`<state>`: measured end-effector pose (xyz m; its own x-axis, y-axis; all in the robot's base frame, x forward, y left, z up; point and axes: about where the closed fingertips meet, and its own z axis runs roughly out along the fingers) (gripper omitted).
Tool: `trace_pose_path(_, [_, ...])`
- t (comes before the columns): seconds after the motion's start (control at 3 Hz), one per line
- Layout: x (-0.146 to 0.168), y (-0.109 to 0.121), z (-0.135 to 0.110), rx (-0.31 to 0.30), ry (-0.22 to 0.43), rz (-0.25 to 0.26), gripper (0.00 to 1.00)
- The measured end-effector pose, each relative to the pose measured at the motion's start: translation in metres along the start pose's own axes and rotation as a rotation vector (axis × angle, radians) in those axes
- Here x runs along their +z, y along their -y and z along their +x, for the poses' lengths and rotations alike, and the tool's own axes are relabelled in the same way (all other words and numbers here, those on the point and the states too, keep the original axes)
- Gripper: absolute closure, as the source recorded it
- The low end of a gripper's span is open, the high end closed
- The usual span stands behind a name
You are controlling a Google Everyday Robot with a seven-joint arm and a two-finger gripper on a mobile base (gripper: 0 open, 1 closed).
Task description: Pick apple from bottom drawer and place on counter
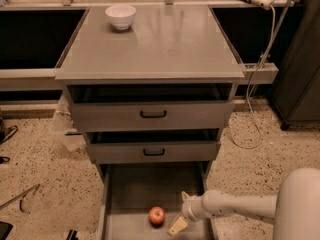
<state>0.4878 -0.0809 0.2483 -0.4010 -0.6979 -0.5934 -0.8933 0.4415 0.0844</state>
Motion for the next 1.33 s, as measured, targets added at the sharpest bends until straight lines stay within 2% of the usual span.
trace_pose_path(0.33, [0.000, 0.000, 0.000, 0.000, 0.000, 0.000, 0.00])
trace_pose_path(1.33, [0.088, -0.006, -0.023, -0.024, 0.034, -0.098, 0.00])
